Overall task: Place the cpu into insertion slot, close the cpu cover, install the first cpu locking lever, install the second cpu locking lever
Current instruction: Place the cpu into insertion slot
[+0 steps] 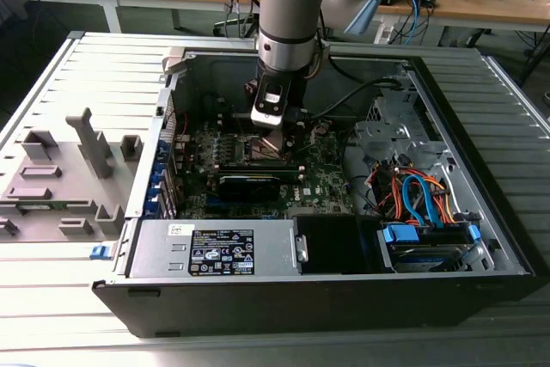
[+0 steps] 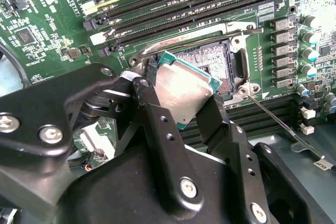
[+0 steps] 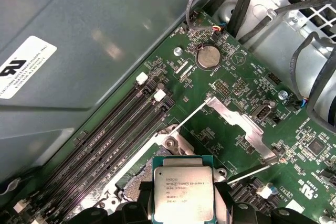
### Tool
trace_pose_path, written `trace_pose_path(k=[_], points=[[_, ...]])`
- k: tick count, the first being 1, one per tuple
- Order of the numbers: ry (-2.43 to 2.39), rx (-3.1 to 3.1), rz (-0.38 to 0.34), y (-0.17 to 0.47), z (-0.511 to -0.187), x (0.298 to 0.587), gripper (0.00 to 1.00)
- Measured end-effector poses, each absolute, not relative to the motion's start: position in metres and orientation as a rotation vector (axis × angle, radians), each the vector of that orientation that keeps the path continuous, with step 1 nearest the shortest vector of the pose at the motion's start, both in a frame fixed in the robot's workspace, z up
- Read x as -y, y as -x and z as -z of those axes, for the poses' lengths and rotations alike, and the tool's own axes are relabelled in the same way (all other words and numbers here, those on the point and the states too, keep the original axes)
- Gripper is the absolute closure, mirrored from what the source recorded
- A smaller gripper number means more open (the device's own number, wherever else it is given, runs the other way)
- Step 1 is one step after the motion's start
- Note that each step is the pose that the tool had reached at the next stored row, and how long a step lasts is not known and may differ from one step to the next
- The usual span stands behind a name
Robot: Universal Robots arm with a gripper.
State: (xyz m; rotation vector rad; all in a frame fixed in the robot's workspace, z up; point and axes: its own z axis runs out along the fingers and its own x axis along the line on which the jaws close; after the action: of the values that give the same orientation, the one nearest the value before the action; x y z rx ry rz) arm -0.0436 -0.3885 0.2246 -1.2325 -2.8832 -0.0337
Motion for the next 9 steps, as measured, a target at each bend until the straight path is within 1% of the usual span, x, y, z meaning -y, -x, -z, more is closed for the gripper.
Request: trace_pose_path(k=[9], points=[[1.252,2.875,0.034,0.0436,-0.2245,0.3885,0.45]])
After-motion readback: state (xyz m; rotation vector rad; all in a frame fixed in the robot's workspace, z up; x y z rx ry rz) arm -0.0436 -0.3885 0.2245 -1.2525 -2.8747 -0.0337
